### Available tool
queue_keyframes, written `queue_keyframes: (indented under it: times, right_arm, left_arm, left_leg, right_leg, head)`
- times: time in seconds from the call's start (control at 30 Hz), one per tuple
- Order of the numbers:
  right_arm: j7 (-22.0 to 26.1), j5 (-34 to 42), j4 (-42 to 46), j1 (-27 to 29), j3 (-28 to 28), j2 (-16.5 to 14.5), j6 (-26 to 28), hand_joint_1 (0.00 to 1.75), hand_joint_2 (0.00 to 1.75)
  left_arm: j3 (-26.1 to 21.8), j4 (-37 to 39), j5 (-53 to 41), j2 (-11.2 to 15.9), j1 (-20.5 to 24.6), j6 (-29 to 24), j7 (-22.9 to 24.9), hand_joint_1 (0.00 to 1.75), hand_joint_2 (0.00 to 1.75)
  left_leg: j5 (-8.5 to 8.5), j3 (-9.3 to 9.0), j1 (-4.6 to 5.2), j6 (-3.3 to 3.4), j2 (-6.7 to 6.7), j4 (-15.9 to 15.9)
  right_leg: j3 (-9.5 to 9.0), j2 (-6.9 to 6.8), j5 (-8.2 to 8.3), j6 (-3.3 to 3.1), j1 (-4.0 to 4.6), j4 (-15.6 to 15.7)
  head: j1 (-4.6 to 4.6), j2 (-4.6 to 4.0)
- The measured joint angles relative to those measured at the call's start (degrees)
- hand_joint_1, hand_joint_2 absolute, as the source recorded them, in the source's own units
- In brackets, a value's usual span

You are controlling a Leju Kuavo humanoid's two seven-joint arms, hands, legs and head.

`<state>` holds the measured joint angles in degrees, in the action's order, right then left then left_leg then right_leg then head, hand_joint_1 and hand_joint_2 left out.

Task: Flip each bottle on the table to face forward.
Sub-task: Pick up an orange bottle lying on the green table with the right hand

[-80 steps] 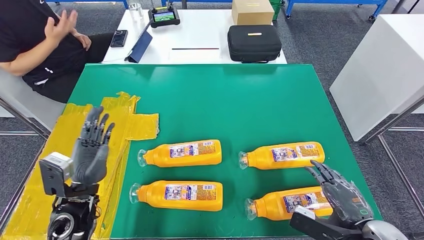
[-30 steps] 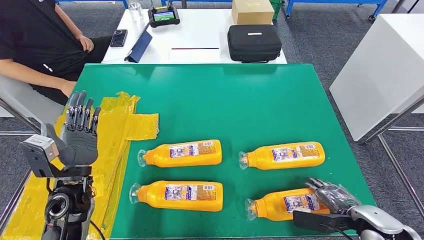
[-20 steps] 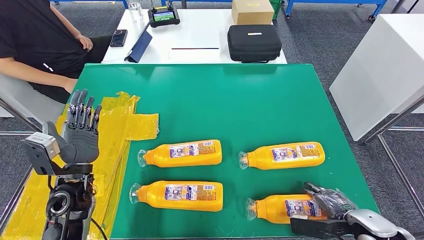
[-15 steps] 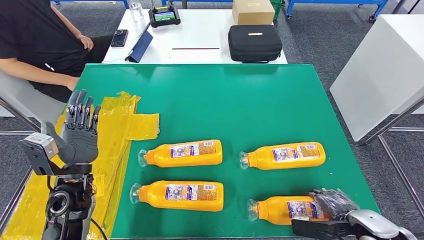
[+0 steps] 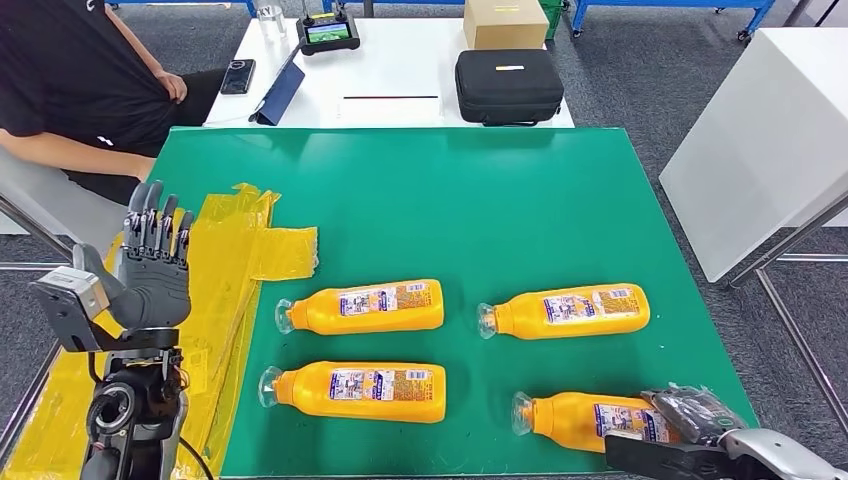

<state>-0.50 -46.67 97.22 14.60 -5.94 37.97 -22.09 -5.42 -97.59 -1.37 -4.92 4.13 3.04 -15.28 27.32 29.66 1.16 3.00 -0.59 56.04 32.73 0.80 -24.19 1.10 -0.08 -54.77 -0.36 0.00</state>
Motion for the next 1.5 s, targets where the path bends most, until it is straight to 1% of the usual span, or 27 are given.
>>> queue_keyframes:
  times: [0.2, 0.33, 0.4, 0.47, 0.6, 0.67, 0.73, 0.83, 0.93, 1.03, 1.1, 1.2, 1.27, 1.3, 1.37, 1.43, 1.5]
  right_arm:
    - [1.7, 8.1, 4.8, 1.8, 5.6, -0.4, -0.1, 1.75, 1.75]
    - [5.8, 19.0, 7.2, 2.2, 9.0, -1.6, -1.0, 1.75, 1.75]
    - [7.1, 23.0, 8.1, 2.0, 10.7, -2.5, -1.6, 1.75, 1.75]
    - [7.4, 24.5, 8.7, 1.9, 12.0, -3.2, -1.9, 1.75, 1.75]
    - [7.3, 24.8, 9.6, 1.9, 13.4, -4.2, -2.1, 1.75, 1.75]
    - [7.5, 25.2, 9.8, 1.9, 13.8, -4.5, -2.1, 1.75, 1.75]
    - [8.7, 27.9, 9.9, 1.7, 14.3, -5.1, -2.1, 1.75, 1.75]
    - [11.4, 36.2, 9.9, -0.2, 15.0, -7.4, -2.0, 1.75, 1.75]
    - [11.8, 41.5, 9.6, -3.6, 14.8, -10.6, -0.6, 1.75, 1.75]
    - [10.6, 43.4, 8.5, -8.5, 13.4, -14.4, 1.6, 1.75, 1.75]
    - [9.8, 42.4, 6.8, -12.3, 11.4, -17.3, 4.0, 1.75, 1.75]
    - [9.0, 39.7, 3.5, -17.8, 7.6, -20.9, 7.4, 1.75, 1.75]
    - [8.3, 37.1, 2.1, -19.9, 5.1, -22.2, 8.7, 1.75, 1.75]
    - [7.7, 34.6, 1.8, -20.4, 4.0, -22.5, 9.2, 1.75, 1.75]
    - [5.9, 25.5, 2.1, -19.7, 2.1, -22.2, 9.9, 1.75, 1.75]
    - [4.8, 15.7, 3.5, -17.1, 0.9, -21.2, 10.1, 1.75, 1.75]
    - [4.4, 10.6, 5.0, -14.5, 0.5, -20.3, 9.9, 1.75, 1.75]
  left_arm:
    - [-1.5, -0.8, 0.2, 0.0, -1.2, -0.1, 0.0, 0.00, 0.00]
    - [-2.2, -1.5, 1.6, 0.0, -2.3, -0.1, 0.0, 0.00, 0.00]
    - [-2.5, -1.7, 2.3, 0.0, -2.7, 0.0, 0.0, 0.00, 0.00]
    - [-2.7, -2.0, 2.6, 0.0, -3.1, 0.1, 0.0, 0.00, 0.00]
    - [-3.0, -2.4, 2.7, 0.0, -3.5, 0.1, -0.1, 0.00, 0.00]
    - [-3.0, -2.5, 2.9, 0.0, -3.7, 0.1, -0.1, 0.00, 0.87]
    - [-3.0, -2.5, 4.4, 0.0, -3.8, 0.6, 0.1, 0.00, 1.75]
    - [-3.0, -2.6, 10.2, 0.0, -3.9, 1.8, 2.2, 0.00, 1.75]
    - [-2.7, -2.6, 16.1, 0.1, -3.9, 2.3, 5.6, 0.00, 1.75]
    - [-1.3, -2.4, 18.3, 0.4, -3.0, 2.9, 7.2, 0.00, 1.75]
    - [0.9, -2.0, 18.0, 0.5, -1.8, 3.8, 7.0, 0.00, 1.75]
    - [5.0, -1.2, 16.5, 0.6, 0.1, 4.1, 6.4, 0.00, 1.75]
    - [6.8, -1.0, 15.7, 0.6, 0.7, 3.7, 6.1, 0.00, 1.75]
    - [7.2, -1.1, 15.4, 0.5, 0.7, 3.4, 6.0, 0.00, 1.75]
    - [7.5, -1.5, 14.9, 0.5, 0.4, 3.3, 6.1, 0.00, 1.75]
    - [7.3, -2.4, 14.3, 0.4, -0.5, 3.7, 6.2, 0.00, 1.75]
    - [6.9, -3.2, 13.9, 0.4, -1.5, 4.1, 6.2, 0.00, 1.75]
  left_leg:
    - [0.00, 0.00, -0.02, 0.00, 0.00, 0.0]
    - [0.00, 0.01, -0.02, 0.00, 0.02, 0.0]
    - [0.00, 0.00, -0.02, 0.00, 0.01, 0.0]
    - [0.00, 0.00, -0.01, 0.00, -0.02, 0.0]
    - [0.00, 0.01, -0.01, 0.00, -0.01, 0.0]
    - [0.00, 0.01, -0.01, 0.00, -0.01, 0.0]
    - [0.00, 0.02, -0.01, 0.00, -0.01, 0.0]
    - [0.00, 0.02, -0.03, 0.00, 0.08, 0.0]
    - [-0.01, -0.01, -0.05, -0.01, 0.12, 0.0]
    - [-0.06, -0.02, -0.11, -0.05, 0.13, 0.0]
    - [-0.12, -0.02, -0.12, -0.07, 0.14, 0.0]
    - [-0.18, -0.01, -0.12, -0.06, 0.11, 0.0]
    - [-0.19, -0.01, -0.12, -0.06, 0.08, 0.0]
    - [-0.19, -0.01, -0.12, -0.07, 0.06, 0.0]
    - [-0.18, 0.02, -0.12, -0.07, -0.05, 0.0]
    - [-0.18, 0.17, -0.12, -0.07, -0.26, 0.0]
    - [-0.17, 0.34, -0.12, -0.06, -0.34, 0.0]
  right_leg:
    - [0.01, 0.00, 0.00, 0.00, 0.01, 0.0]
    - [0.01, 0.01, 0.00, 0.00, 0.01, 0.0]
    - [0.01, 0.00, 0.00, 0.00, 0.01, 0.0]
    - [0.00, 0.00, 0.00, 0.00, 0.01, 0.0]
    - [0.01, 0.00, 0.00, 0.00, 0.00, 0.0]
    - [0.01, 0.00, 0.00, 0.00, 0.00, 0.0]
    - [0.01, 0.00, 0.00, 0.00, 0.00, 0.0]
    - [0.01, 0.06, 0.00, 0.00, 0.01, 0.0]
    - [0.02, 0.11, 0.01, -0.02, 0.02, 0.0]
    - [0.03, 0.11, 0.10, -0.14, 0.06, 0.0]
    - [0.03, 0.12, 0.16, -0.14, 0.07, 0.0]
    - [0.03, 0.12, 0.21, -0.07, 0.06, 0.0]
    - [0.03, 0.11, 0.21, -0.07, 0.06, 0.0]
    - [0.04, 0.11, 0.21, -0.07, 0.06, 0.0]
    - [0.06, 0.03, 0.19, -0.07, 0.06, 0.0]
    - [0.13, -0.13, 0.16, -0.07, 0.06, -0.1]
    - [0.25, -0.21, 0.15, -0.07, 0.05, -0.1]
  head:
    - [0.00, 0.00]
    - [-0.01, 0.00]
    - [0.00, 0.00]
    - [0.00, 0.00]
    - [-0.01, 0.00]
    - [0.01, 0.00]
    - [0.01, 0.00]
    - [-0.01, 0.00]
    - [-0.01, 0.00]
    - [-0.01, 0.00]
    - [0.00, 0.00]
    - [0.01, 0.00]
    - [0.00, 0.00]
    - [0.00, 0.00]
    - [-0.02, 0.00]
    - [-0.01, 0.00]
    - [-0.01, 0.00]
